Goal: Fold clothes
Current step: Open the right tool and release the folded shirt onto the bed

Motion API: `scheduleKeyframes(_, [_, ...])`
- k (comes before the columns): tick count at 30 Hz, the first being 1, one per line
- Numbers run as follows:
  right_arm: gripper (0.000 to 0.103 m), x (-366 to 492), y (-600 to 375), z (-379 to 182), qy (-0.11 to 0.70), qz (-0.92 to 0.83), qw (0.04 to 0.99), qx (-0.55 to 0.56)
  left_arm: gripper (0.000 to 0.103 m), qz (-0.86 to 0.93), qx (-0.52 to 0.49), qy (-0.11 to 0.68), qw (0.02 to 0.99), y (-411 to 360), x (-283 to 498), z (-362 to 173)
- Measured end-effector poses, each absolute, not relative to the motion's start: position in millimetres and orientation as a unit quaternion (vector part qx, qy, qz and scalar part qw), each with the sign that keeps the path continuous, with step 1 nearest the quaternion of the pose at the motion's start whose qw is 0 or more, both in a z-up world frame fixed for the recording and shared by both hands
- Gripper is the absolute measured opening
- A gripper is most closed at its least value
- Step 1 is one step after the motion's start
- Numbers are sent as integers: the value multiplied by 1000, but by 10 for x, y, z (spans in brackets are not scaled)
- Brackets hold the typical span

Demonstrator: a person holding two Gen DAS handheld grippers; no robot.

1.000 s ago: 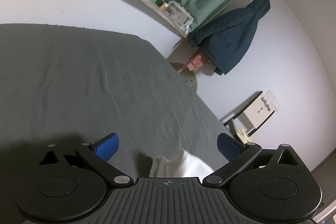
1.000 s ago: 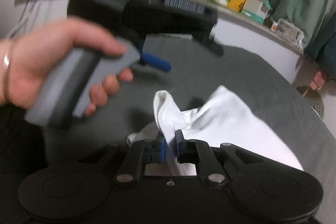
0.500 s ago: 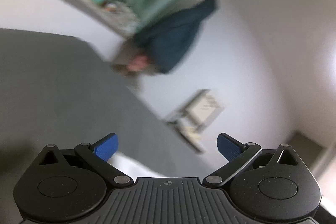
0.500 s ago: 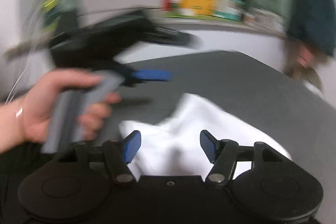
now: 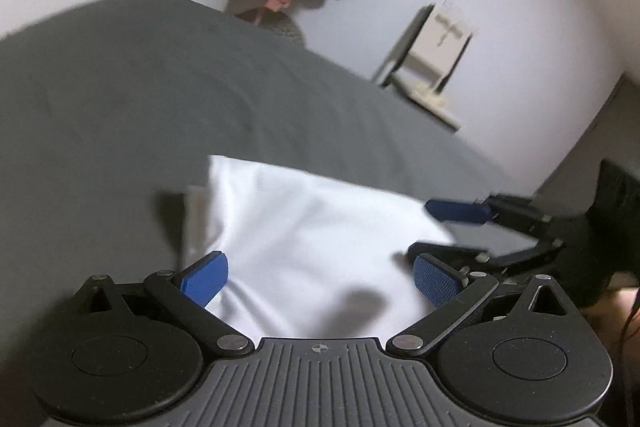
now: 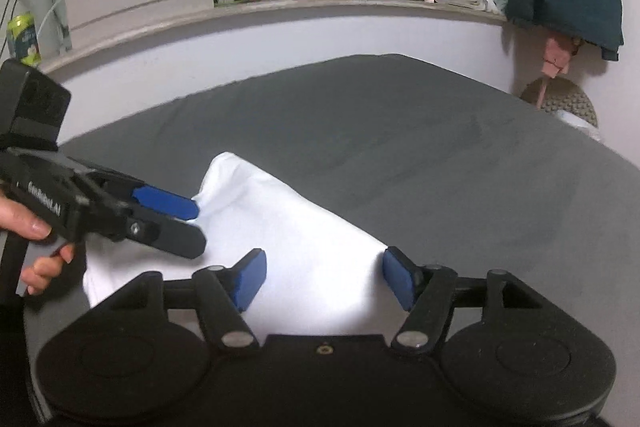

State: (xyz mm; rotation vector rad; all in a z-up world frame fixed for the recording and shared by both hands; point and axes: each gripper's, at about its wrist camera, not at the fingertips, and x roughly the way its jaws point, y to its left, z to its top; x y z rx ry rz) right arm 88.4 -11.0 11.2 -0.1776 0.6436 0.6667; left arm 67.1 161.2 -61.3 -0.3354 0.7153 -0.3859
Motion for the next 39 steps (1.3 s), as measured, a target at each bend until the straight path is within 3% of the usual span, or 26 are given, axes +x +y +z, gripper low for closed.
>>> scheduleKeyframes(6, [73, 754, -200, -32, 261, 333, 904, -62, 101, -165, -55, 354, 919, 1460, 568, -532])
scheduleKeyframes(15, [74, 774, -313, 162, 258, 327, 906, -71, 101, -147, 0, 227, 963, 1579, 148, -38])
scheduleKeyframes(21, [81, 717, -245, 53, 261, 325, 904, -95, 101, -176, 141, 343, 912, 1241, 234, -117])
scheduleKeyframes(23, [84, 698, -222, 17, 262, 324, 903, -103, 101, -188, 150, 377, 894, 1183, 239, -153])
scheduleKeyframes(26, [100, 670, -188, -38, 263, 323, 902, -115, 101, -181, 132, 427, 876, 1168, 247, -211])
scheduleKeyframes(28, [102, 651, -165, -75, 264, 323, 901, -122, 101, -174, 111, 451, 868, 1214, 293, -246])
scheduleKeyframes(36, [103, 662, -257, 34, 277, 321, 900, -103, 101, -149, 112, 478, 858, 1272, 192, -51])
scheduleKeyframes(39, [103, 610, -305, 163, 273, 306, 908, -82, 101, -123, 109, 444, 881, 1398, -41, 80])
